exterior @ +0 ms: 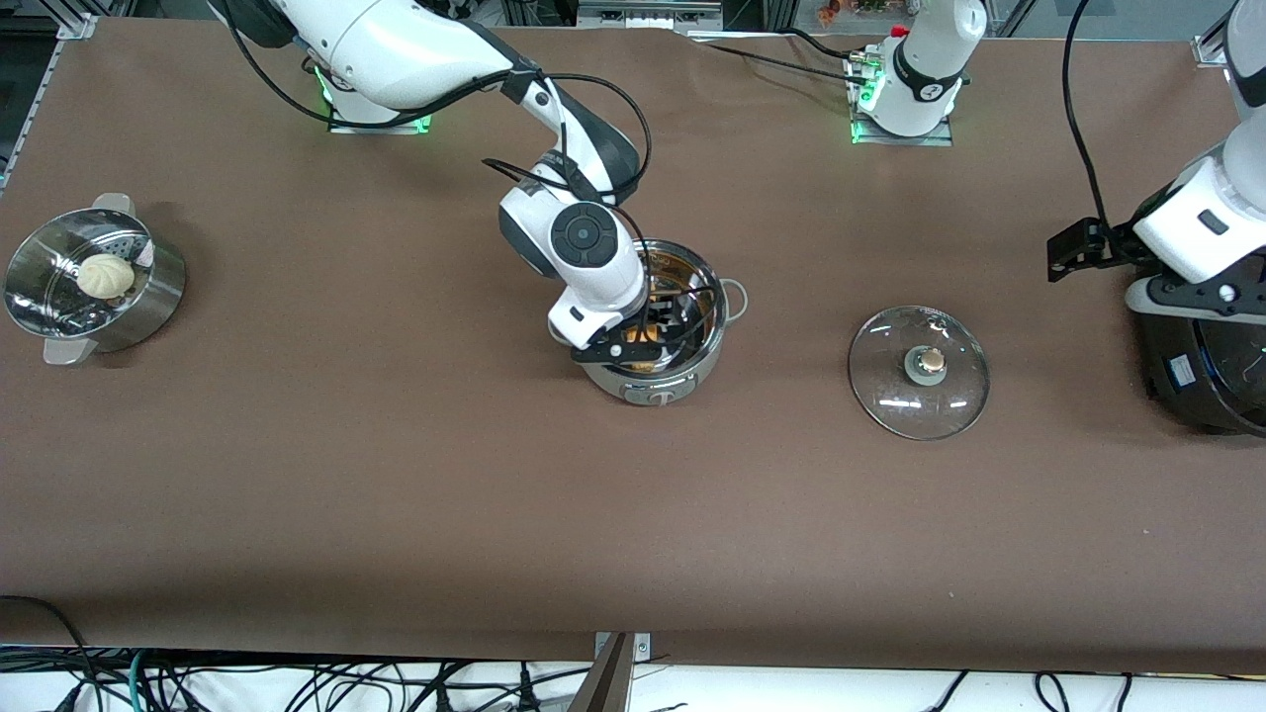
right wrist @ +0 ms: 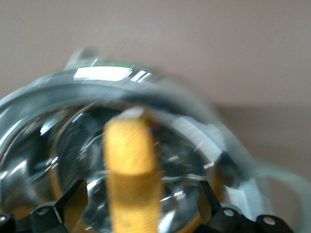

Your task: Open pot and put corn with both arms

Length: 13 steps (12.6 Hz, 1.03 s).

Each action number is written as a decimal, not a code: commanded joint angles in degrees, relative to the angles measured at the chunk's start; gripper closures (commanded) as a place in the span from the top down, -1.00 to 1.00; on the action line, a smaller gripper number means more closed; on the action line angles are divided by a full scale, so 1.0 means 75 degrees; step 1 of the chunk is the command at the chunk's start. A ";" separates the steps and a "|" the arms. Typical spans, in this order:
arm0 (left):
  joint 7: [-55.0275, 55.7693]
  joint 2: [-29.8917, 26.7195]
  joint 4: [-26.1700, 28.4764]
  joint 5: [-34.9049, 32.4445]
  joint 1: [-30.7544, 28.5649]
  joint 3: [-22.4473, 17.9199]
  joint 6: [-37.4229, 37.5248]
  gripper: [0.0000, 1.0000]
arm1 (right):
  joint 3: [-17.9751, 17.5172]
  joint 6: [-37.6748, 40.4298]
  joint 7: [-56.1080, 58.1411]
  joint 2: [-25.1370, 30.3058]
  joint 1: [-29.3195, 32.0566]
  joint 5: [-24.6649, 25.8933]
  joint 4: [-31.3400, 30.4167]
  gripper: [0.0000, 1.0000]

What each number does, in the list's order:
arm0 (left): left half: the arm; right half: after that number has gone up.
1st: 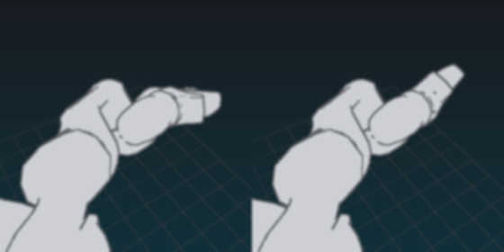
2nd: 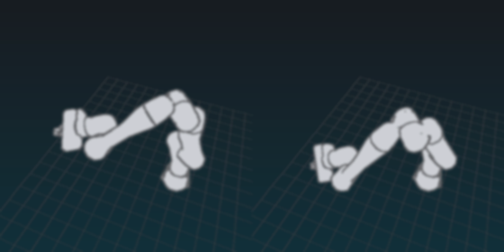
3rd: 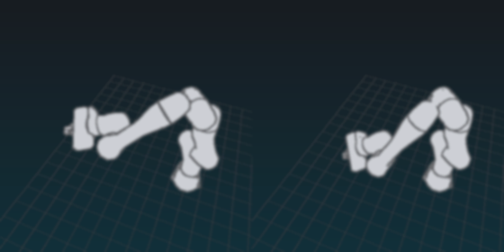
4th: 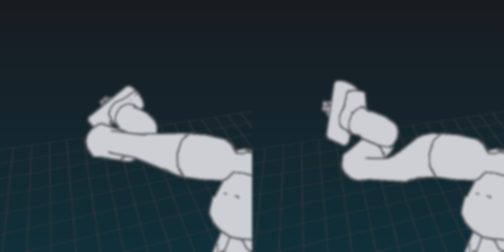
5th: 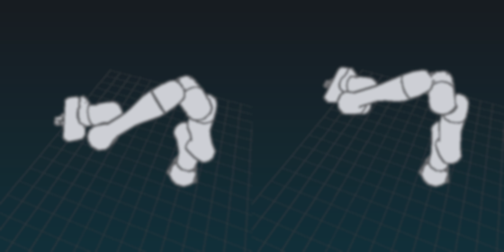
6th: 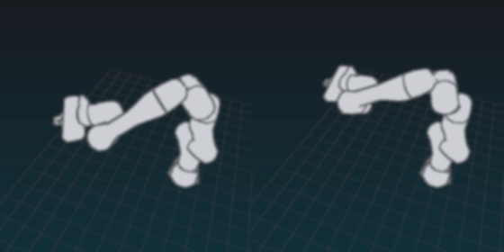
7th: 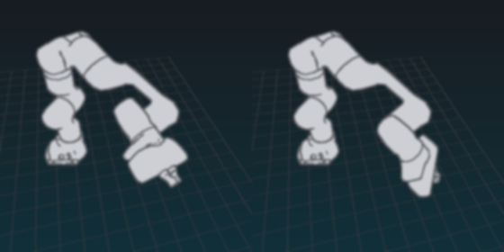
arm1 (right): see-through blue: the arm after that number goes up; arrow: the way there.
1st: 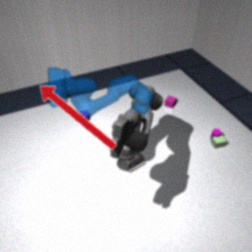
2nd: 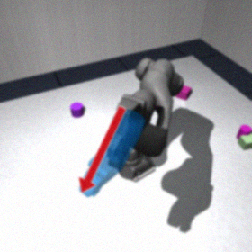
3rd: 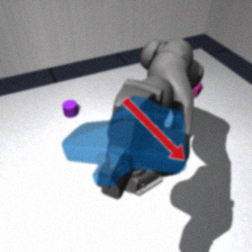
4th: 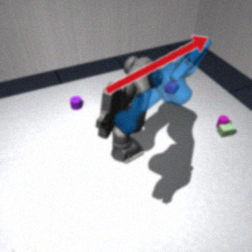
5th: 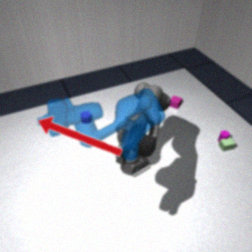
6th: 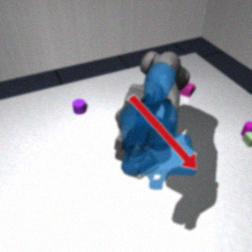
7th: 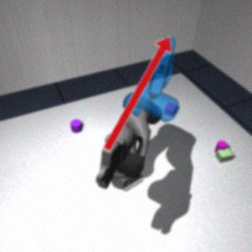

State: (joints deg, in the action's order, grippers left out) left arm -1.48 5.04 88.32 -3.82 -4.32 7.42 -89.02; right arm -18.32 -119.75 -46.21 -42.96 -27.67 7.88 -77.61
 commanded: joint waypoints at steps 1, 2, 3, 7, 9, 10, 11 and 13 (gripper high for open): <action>0.0431 -0.0273 0.0247 0.0134 -0.0114 0.0065 0.0021 1.00 | 0.1020 0.1384 0.0731 0.1260 0.0383 0.0039 -0.0046 1.00; 0.0408 -0.0308 0.0317 0.0309 -0.0301 0.0065 0.0021 1.00 | 0.1430 0.1644 0.0944 0.1518 0.0547 -0.0008 -0.0035 1.00; 0.0397 -0.0436 0.0457 0.0449 -0.0314 0.0077 -0.0083 1.00 | 0.1805 0.1739 0.0993 0.1707 0.0665 0.0015 -0.0046 1.00; 0.0408 -0.0671 0.0704 0.0159 -0.0338 0.0569 -0.0155 1.00 | 0.3014 0.2032 0.1331 0.1896 0.0678 0.0003 -0.0035 1.00; 0.0408 -0.0671 0.0693 0.0158 -0.0338 0.0569 -0.0143 1.00 | 0.3436 0.1999 0.2230 0.1861 0.0852 -0.0008 -0.0046 1.00; 0.0431 -0.0671 0.0693 0.0146 -0.0338 0.0581 -0.0143 1.00 | 0.3461 0.1929 0.2943 0.1849 0.1167 -0.0124 -0.0069 1.00; 0.0432 -0.0671 0.0693 0.0146 -0.0326 0.0592 -0.0131 1.00 | 0.3450 0.1916 0.3635 0.1896 0.1518 -0.0647 -0.0070 1.00; 0.0432 -0.0671 0.0693 0.0146 -0.0337 0.0593 -0.0119 1.00 | 0.3334 0.1579 0.3922 0.2303 0.2303 -0.1039 -0.0511 1.00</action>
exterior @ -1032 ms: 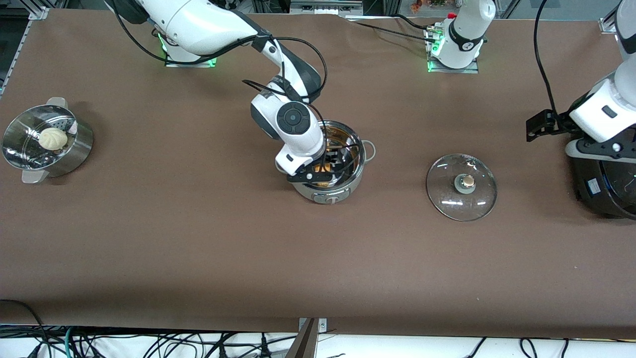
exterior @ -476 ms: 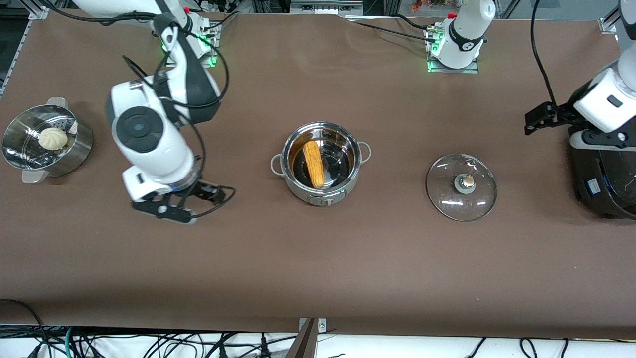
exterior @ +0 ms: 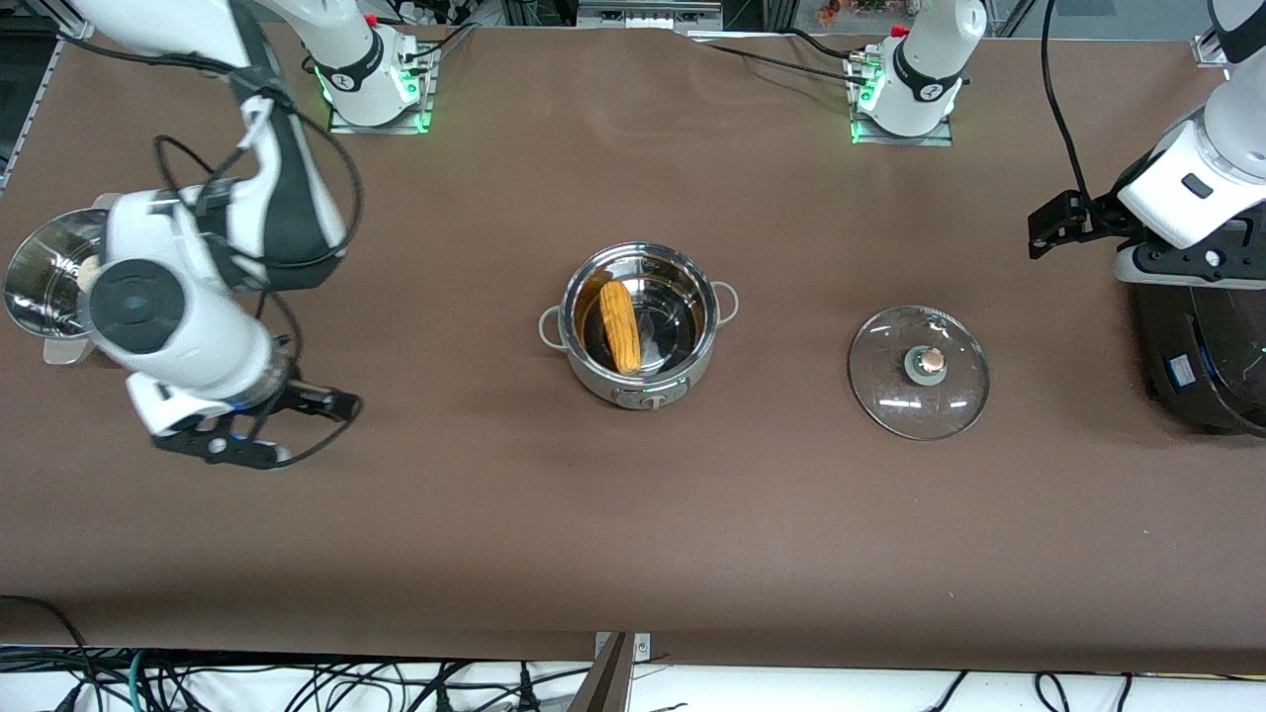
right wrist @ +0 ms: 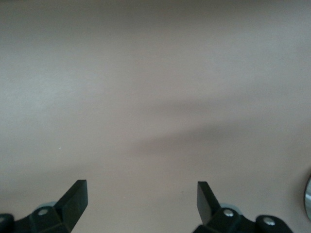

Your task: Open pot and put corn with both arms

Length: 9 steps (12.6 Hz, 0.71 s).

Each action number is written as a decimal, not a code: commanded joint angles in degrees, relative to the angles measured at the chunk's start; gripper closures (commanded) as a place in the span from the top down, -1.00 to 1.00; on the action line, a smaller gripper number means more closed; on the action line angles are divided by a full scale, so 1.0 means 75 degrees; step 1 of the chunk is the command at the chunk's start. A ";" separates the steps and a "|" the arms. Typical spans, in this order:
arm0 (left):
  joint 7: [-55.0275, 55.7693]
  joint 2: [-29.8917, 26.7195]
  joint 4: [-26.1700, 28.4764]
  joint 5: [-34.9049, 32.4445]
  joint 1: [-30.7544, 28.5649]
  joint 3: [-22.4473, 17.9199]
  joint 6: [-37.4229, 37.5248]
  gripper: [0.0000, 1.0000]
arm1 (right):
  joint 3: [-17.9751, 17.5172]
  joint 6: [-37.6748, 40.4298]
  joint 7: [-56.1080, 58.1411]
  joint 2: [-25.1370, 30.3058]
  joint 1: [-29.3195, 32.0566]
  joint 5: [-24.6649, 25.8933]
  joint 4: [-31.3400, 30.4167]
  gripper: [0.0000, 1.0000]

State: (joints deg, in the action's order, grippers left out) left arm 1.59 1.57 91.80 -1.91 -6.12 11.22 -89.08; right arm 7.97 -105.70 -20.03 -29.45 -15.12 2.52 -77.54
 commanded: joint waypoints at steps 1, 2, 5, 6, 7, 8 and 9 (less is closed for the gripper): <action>0.0022 -0.0210 0.0229 -0.0097 -0.0098 0.0086 -0.0111 1.00 | -0.0346 -0.0680 0.0420 0.0957 0.0992 -0.0312 -0.1093 1.00; 0.0022 -0.0210 0.0229 -0.0108 -0.0098 0.0086 -0.0111 1.00 | -0.0568 -0.0997 0.0420 0.1460 0.1355 -0.0289 -0.1632 1.00; 0.0022 -0.0210 0.0229 -0.0097 -0.0086 0.0086 -0.0111 1.00 | -0.0676 -0.0755 0.0502 0.2600 0.1768 -0.0324 -0.2329 1.00; 0.0022 -0.0210 0.0229 -0.0097 -0.0086 0.0086 -0.0099 1.00 | -0.0803 -0.0557 0.0502 0.2811 0.1932 -0.0289 -0.2329 1.00; 0.0022 -0.0210 0.0229 -0.0097 -0.0098 0.0086 -0.0099 1.00 | -0.0932 -0.0404 0.0607 0.3010 0.2165 -0.0266 -0.2352 1.00; 0.0034 -0.0210 0.0229 -0.0108 -0.0098 0.0086 -0.0111 1.00 | -0.0957 -0.0182 0.1141 0.3221 0.2365 -0.0254 -0.2341 1.00; 0.0023 -0.0210 0.0229 -0.0097 -0.0098 0.0086 -0.0111 1.00 | -0.0945 0.0006 0.2040 0.3444 0.2471 -0.0230 -0.2294 1.00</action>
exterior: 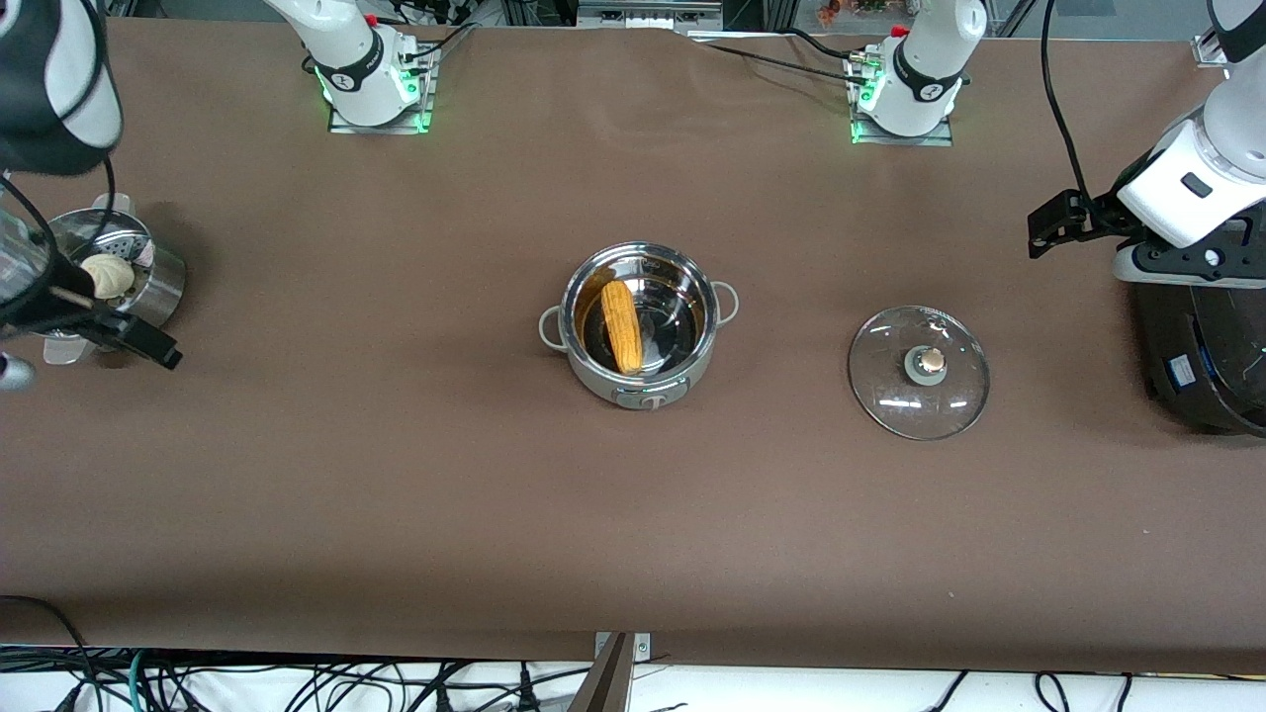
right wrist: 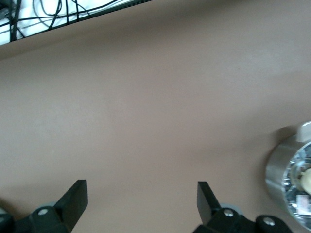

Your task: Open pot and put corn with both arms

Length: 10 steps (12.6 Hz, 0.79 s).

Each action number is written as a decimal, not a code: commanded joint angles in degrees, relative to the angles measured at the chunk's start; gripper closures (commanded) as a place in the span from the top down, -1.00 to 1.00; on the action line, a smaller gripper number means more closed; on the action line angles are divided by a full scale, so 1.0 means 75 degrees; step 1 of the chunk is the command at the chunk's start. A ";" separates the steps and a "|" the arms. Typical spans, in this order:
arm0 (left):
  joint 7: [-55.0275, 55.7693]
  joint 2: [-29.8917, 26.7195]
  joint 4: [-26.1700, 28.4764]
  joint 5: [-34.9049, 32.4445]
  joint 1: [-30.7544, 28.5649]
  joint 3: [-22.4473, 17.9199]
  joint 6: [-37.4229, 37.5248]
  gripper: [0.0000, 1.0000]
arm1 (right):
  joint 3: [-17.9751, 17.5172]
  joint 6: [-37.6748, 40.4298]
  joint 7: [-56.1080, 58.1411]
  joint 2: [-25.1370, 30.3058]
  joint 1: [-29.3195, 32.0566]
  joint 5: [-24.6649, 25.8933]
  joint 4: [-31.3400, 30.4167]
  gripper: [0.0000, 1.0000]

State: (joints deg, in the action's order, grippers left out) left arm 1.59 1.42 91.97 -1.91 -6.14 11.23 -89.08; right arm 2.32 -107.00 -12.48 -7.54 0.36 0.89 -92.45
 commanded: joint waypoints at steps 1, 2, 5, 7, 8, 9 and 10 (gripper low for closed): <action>0.0034 -0.0189 0.0206 -0.0097 -0.0096 0.0085 -0.0111 1.00 | -0.0192 0.0447 0.1763 0.0710 0.0455 0.0127 -0.0294 1.00; 0.0034 -0.0189 0.0206 -0.0097 -0.0096 0.0085 -0.0111 1.00 | -0.0192 0.0751 0.2060 0.0758 0.0455 0.0441 -0.0236 1.00; 0.0034 -0.0189 0.0206 -0.0097 -0.0096 0.0085 -0.0099 1.00 | -0.0204 0.1293 0.2075 0.0782 0.0397 0.0457 -0.0037 1.00; 0.0022 -0.0189 0.0206 -0.0097 -0.0096 0.0085 -0.0110 1.00 | -0.0193 0.1492 0.2063 0.0701 0.0292 0.0444 0.0080 1.00; 0.0022 -0.0189 0.0206 -0.0097 -0.0108 0.0073 -0.0099 1.00 | -0.0204 0.1818 0.2063 0.0410 0.0268 0.0433 0.0510 1.00; 0.0022 -0.0177 0.0206 -0.0097 -0.0108 0.0085 -0.0099 1.00 | -0.0204 0.2262 0.2063 0.0013 0.0268 0.0433 0.1187 1.00; 0.0022 -0.0189 0.0206 -0.0108 -0.0108 0.0073 -0.0110 1.00 | -0.0204 0.2475 0.2063 -0.0246 0.0268 0.0421 0.1577 1.00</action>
